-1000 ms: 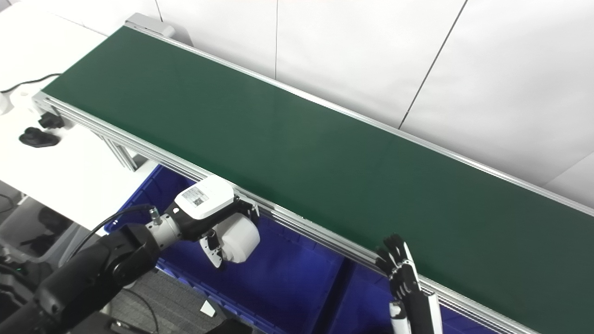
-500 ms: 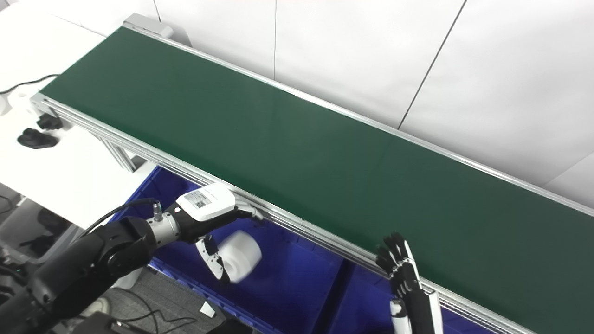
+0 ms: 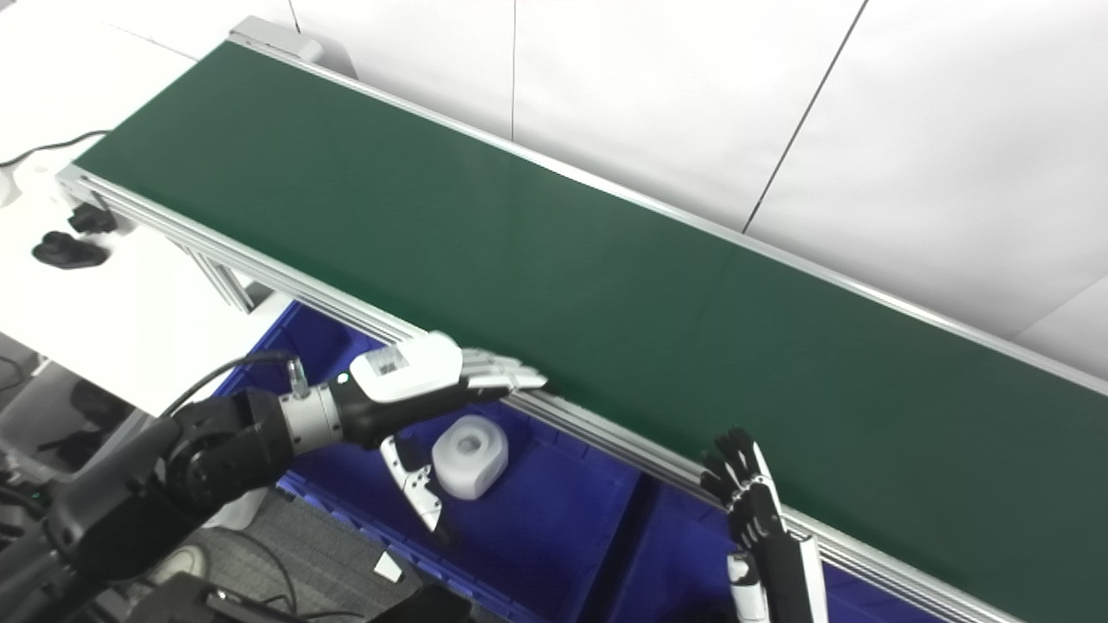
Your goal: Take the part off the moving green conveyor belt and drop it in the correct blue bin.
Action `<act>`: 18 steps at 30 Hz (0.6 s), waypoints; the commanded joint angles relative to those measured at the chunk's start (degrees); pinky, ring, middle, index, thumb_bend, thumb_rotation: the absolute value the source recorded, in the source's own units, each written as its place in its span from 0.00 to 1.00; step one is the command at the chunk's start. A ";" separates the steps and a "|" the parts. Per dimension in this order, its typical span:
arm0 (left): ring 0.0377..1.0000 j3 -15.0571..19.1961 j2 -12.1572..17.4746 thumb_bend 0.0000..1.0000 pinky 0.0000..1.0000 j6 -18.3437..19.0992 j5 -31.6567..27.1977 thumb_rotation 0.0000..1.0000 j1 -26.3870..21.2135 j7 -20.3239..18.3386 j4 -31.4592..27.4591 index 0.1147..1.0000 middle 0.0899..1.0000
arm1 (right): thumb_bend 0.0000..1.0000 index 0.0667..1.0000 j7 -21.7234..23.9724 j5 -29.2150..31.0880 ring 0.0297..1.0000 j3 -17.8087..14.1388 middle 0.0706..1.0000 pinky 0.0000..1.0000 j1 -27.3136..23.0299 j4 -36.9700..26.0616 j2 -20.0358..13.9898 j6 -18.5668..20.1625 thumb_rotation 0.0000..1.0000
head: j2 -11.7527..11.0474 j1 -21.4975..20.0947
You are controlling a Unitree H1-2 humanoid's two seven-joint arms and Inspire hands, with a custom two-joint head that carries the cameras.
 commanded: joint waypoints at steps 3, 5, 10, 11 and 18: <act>0.86 0.65 -3.80 1.00 0.78 2.66 -10.19 0.72 -3.98 -0.25 -7.60 0.86 0.87 | 0.86 0.96 -0.04 -1.20 0.88 -0.02 0.92 0.85 -0.47 -1.05 0.71 -0.45 0.95 | 0.07 -4.27; 0.87 0.30 -6.25 1.00 0.76 5.41 -14.82 0.68 -5.50 -0.75 -9.46 0.85 0.88 | 0.85 0.96 -0.21 -1.94 0.89 0.29 0.92 0.86 -0.60 -0.44 1.31 -0.91 0.95 | 0.01 -6.98; 0.87 0.16 -11.12 1.00 0.77 8.45 -23.35 0.68 -5.66 -0.39 -9.50 0.84 0.88 | 0.84 0.96 -1.42 -5.12 0.91 1.70 0.93 0.87 -0.36 0.92 4.09 -1.67 0.95 | -0.94 -17.61; 0.87 0.17 -12.10 1.00 0.76 8.17 -24.84 0.70 -5.25 -0.12 -8.92 0.84 0.89 | 0.84 0.96 -1.63 -5.33 0.91 2.11 0.93 0.88 -0.27 1.28 4.92 -1.65 0.94 | -1.25 -19.48; 0.89 -1.18 -15.05 1.00 0.80 5.33 -28.57 0.73 -2.82 -1.27 -4.04 0.86 0.90 | 0.84 0.96 -3.98 -9.58 0.93 4.32 0.95 0.90 -0.28 5.24 9.15 -2.88 0.94 | -5.94 -28.27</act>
